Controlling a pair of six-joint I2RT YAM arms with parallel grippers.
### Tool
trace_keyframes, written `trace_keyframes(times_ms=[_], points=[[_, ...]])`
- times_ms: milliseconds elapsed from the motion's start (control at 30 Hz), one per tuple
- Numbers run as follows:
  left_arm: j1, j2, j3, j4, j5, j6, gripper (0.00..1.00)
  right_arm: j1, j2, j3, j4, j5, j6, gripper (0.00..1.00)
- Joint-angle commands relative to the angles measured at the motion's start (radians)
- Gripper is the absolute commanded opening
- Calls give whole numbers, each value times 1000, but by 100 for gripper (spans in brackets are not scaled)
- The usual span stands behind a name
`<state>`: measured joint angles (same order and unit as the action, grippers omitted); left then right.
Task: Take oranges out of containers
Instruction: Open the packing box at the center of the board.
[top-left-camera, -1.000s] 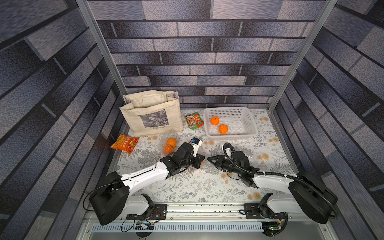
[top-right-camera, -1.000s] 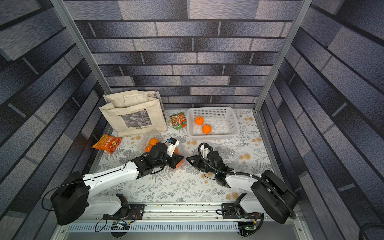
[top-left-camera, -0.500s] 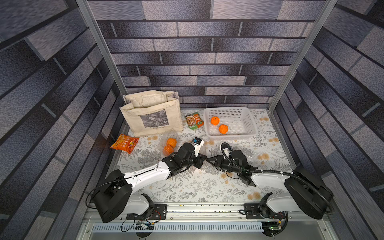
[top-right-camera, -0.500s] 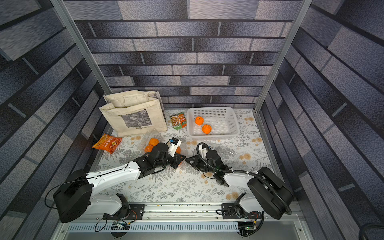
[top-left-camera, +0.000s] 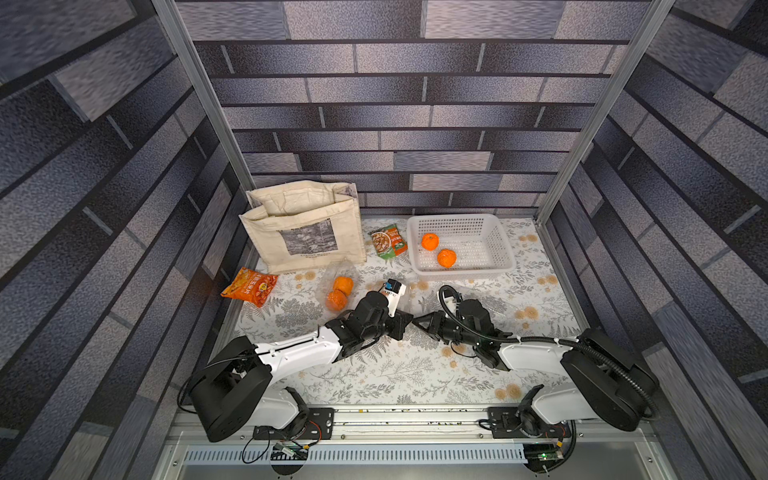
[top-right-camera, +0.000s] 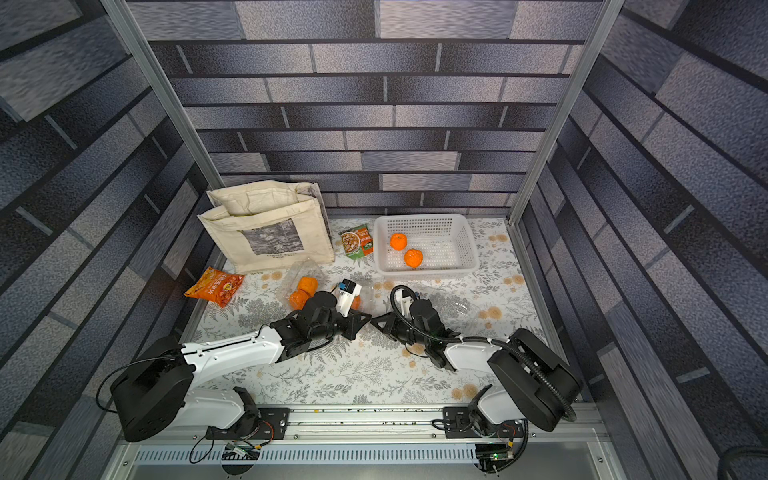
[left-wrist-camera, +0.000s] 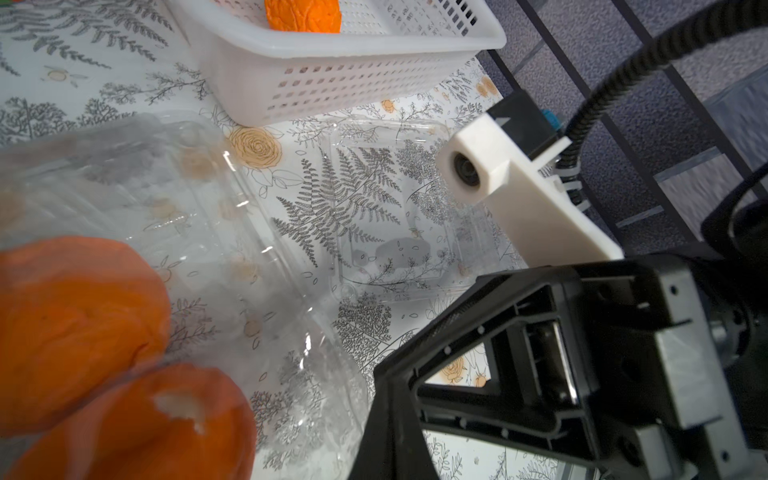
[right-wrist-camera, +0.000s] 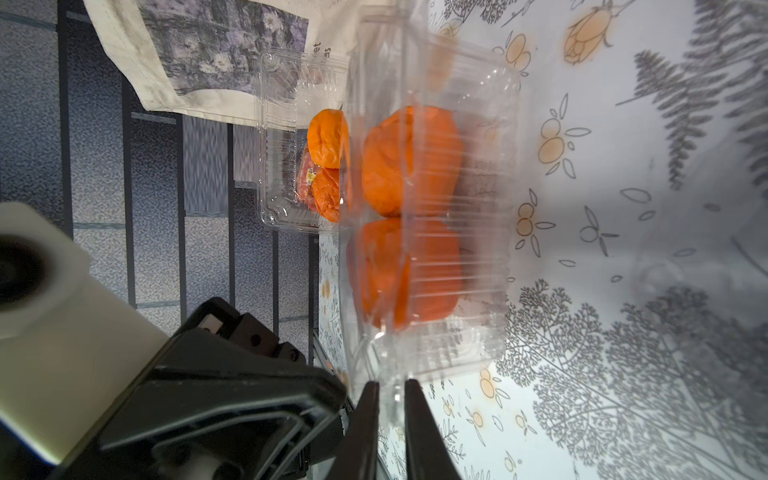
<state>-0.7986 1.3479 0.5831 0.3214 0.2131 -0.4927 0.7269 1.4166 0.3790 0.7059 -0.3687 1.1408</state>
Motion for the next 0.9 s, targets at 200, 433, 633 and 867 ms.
trace_keyframes(times_ms=[200, 433, 633, 867], points=[[60, -220, -83, 68, -137, -105, 7, 6, 5, 15, -7, 13, -35, 20], [94, -268, 39, -334, -310, -48, 37, -6, 65, -52, 120, 46, -4, 26], [113, -227, 58, -399, -341, -56, 62, -18, 152, -96, 283, 36, 50, 26], [127, -66, 133, -426, -283, -50, 59, -21, 152, -96, 298, 53, 42, 25]])
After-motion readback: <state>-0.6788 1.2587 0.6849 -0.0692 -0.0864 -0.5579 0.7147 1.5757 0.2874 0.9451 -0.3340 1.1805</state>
